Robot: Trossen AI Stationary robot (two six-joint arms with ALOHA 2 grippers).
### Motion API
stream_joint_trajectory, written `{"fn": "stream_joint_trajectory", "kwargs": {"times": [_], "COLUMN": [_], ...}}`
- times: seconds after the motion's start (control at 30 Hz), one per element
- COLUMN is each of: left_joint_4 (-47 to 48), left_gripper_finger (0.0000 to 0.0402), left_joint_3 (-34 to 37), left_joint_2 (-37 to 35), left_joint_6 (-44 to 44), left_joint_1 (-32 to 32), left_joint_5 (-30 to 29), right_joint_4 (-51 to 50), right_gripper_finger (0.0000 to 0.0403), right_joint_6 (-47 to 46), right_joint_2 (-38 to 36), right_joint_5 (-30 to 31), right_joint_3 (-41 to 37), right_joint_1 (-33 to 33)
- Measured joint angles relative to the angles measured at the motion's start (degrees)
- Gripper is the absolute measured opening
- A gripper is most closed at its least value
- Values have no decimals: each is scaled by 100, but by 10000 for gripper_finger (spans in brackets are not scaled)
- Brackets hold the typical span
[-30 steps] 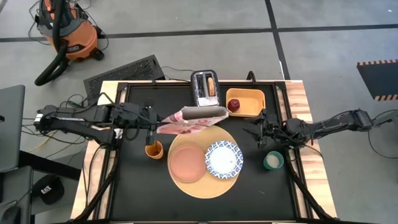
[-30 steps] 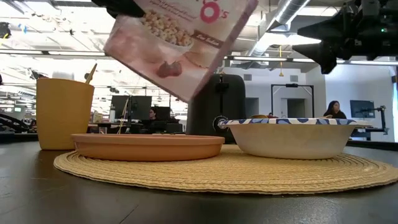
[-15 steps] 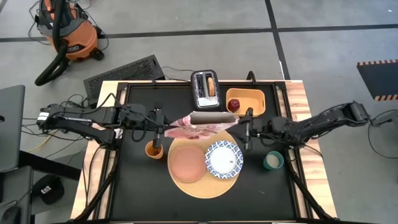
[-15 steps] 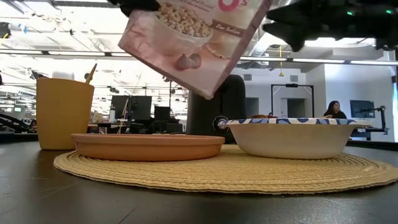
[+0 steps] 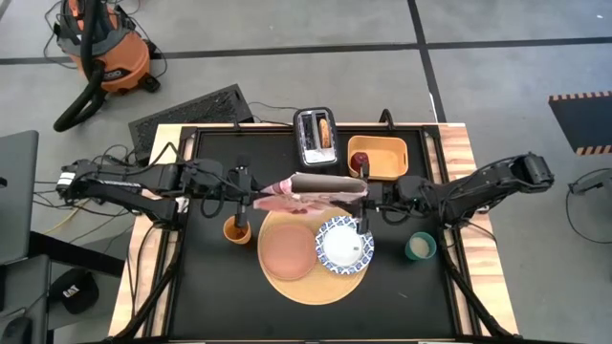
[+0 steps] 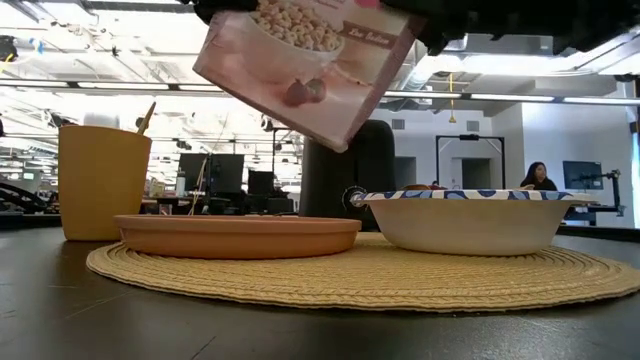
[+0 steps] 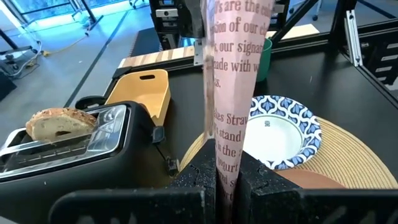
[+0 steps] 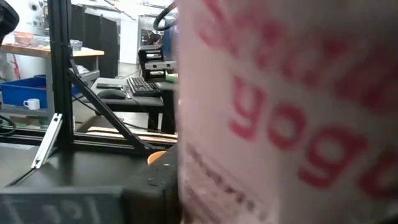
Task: Arrange a breakfast setting
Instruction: Put the cereals into the bowl
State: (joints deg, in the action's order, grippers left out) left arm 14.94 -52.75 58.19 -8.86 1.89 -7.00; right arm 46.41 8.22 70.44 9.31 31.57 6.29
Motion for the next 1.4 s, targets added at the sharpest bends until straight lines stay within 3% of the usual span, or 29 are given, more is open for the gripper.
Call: {"fn": "stream_joint_trajectory", "kwargs": {"times": [0.3, 0.37, 0.57, 0.73, 1.03, 1.2, 1.4], "left_joint_4": [-26, -32, 34, 445, 765, -243, -1867], "left_gripper_finger": [0, 3, 56, 142, 297, 328, 334], "left_joint_3": [0, 0, 0, -2, 312, 934, 1486], "left_joint_2": [-7, -7, -124, -554, -1433, -1564, -1195], "left_joint_6": [4, -56, -115, 129, 446, 514, 564], "left_joint_1": [-2, -1, -7, -7, -7, -101, -300], "left_joint_5": [16, -72, -482, -789, -1003, -913, -135], "right_joint_4": [-30, -50, -170, -195, 307, 1076, 1940], "right_gripper_finger": [38, 22, 31, 23, 23, 23, 23], "right_joint_6": [128, 138, 316, 682, 995, 1177, 1131], "right_joint_2": [63, 35, -108, -448, -943, -878, -439], "right_joint_5": [-10, -5, 417, 731, 732, 169, -426], "right_joint_3": [62, 62, 62, 62, 62, 62, 110], "right_joint_1": [4, 6, 57, 121, 107, 72, -11]}}
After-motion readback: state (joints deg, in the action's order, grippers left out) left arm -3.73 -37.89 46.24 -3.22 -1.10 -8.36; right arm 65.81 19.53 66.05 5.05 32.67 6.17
